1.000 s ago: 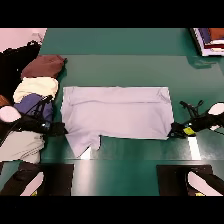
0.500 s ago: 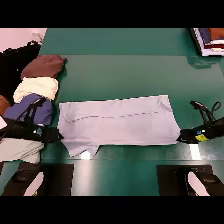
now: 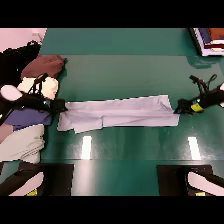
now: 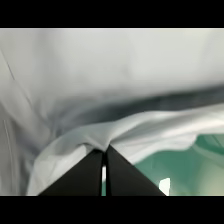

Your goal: Fold the shirts.

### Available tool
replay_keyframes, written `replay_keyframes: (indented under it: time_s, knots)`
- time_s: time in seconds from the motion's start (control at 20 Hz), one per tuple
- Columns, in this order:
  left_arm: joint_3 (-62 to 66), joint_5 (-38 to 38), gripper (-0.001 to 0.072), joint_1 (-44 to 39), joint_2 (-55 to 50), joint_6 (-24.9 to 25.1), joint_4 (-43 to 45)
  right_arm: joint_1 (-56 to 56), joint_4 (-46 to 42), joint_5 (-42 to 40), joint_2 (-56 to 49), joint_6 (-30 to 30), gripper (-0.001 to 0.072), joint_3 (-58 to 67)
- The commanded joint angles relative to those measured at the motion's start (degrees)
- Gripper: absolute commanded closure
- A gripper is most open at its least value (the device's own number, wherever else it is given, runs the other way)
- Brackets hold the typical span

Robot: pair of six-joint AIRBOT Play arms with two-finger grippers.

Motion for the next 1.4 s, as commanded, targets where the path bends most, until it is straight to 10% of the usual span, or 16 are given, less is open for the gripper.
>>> replay_keyframes:
  time_s: [0.0,0.15,0.3,0.55,0.7,0.85,1.3,1.35]
  knots:
    - [5.2,6.5,0.0686,0.0,-8.4,2.9,-0.1,0.0,2.8,-1.5,-9.6,-0.2,0.0703,8.1]
    - [7.1,9.2,0.0684,0.0,-11.4,3.3,-0.1,0.0,5.3,-1.4,-15.6,-0.1,0.0699,13.5]
    - [7.3,9.9,0.0189,0.0,-11.6,2.9,-0.1,0.0,8.3,-1.2,-19.5,-0.2,0.0392,18.4]
    - [11.7,-0.4,0.025,0.0,-11.5,2.8,-0.5,-3.0,5.9,3.3,-19.6,-2.0,0.0392,19.8]
    - [12.4,-3.4,0.0688,0.0,-11.5,3.6,-3.3,-8.2,6.1,2.9,-17.6,-4.9,0.0391,14.9]
    - [12.4,-2.9,0.0686,0.0,-11.5,3.9,-7.7,-14.5,9.2,3.1,-17.3,-7.9,0.011,8.9]
    - [12.4,9.4,0.0687,-13.9,-13.2,4.3,-9.8,-9.7,20.5,0.5,-24.7,-15.2,0.0164,2.7]
    - [12.6,10.7,0.0687,-15.7,-14.4,4.2,-10.0,-8.3,20.5,0.2,-24.7,-15.2,0.0309,3.8]
